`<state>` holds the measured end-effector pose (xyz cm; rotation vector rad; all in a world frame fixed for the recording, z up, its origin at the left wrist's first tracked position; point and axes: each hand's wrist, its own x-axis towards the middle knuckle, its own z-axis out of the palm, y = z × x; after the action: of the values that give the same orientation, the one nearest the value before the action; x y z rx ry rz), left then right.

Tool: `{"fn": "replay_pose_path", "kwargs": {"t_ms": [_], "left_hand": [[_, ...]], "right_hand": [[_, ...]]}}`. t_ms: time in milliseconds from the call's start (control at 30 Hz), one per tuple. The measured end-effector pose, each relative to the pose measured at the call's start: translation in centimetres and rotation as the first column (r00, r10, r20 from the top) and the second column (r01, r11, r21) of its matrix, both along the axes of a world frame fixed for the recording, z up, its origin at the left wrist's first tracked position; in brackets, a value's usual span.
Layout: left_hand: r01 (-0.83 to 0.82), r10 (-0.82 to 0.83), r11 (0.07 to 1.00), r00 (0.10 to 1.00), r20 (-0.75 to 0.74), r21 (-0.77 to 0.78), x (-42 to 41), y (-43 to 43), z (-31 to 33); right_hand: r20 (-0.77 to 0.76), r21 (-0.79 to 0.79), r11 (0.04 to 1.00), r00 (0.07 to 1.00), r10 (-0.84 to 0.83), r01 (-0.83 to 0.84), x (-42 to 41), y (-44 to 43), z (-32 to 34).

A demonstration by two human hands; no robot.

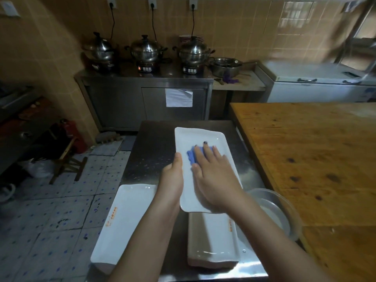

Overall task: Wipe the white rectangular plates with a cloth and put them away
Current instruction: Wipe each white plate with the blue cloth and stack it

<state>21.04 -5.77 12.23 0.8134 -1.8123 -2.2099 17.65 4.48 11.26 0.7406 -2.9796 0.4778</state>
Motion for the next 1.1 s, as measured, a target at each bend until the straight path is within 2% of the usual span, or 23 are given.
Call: {"fn": "replay_pose_path", "kwargs": {"t_ms": [133,267,367,567,700,800,900,1100], "left_hand": [[0.049,-0.050,0.999,0.998,0.027,0.007,0.7,-0.5,-0.3],[0.005,-0.004,1.000,0.999,0.035,-0.013,0.7,-1.4,-0.6],[0.014,-0.014,1.000,1.000,0.027,-0.026,0.6,-1.0,-0.8],[0.037,-0.036,0.999,0.999,0.026,-0.007,1.3,-1.2,-1.1],[0.007,-0.007,1.000,1.000,0.025,0.004,1.2,-1.8,-1.3],[0.022,-0.021,1.000,0.999,0.043,-0.021,1.2,-1.5,-1.9],[0.030,-0.029,0.999,0.998,0.060,-0.017,1.3,-1.5,-2.3],[0.071,-0.071,0.997,0.997,0.034,0.005,1.4,-1.3,-3.0]], "right_hand": [[0.003,0.054,0.993,0.995,-0.103,0.103,-0.6,0.8,0.1],[0.010,0.053,0.998,0.999,-0.046,0.046,3.2,0.6,-2.1],[0.016,0.011,1.000,1.000,-0.013,0.013,2.3,0.0,-2.2],[-0.059,0.054,0.985,0.985,-0.163,0.166,-0.4,1.0,-2.1],[-0.054,0.062,0.995,0.996,-0.073,0.076,2.0,0.5,-3.1],[0.059,-0.078,0.997,0.998,-0.013,0.018,2.3,-0.5,-2.8],[0.193,-0.314,0.940,0.978,-0.074,0.133,1.9,-0.3,-1.9],[0.133,-0.344,0.898,0.961,-0.242,0.274,2.5,0.3,-2.5]]}}
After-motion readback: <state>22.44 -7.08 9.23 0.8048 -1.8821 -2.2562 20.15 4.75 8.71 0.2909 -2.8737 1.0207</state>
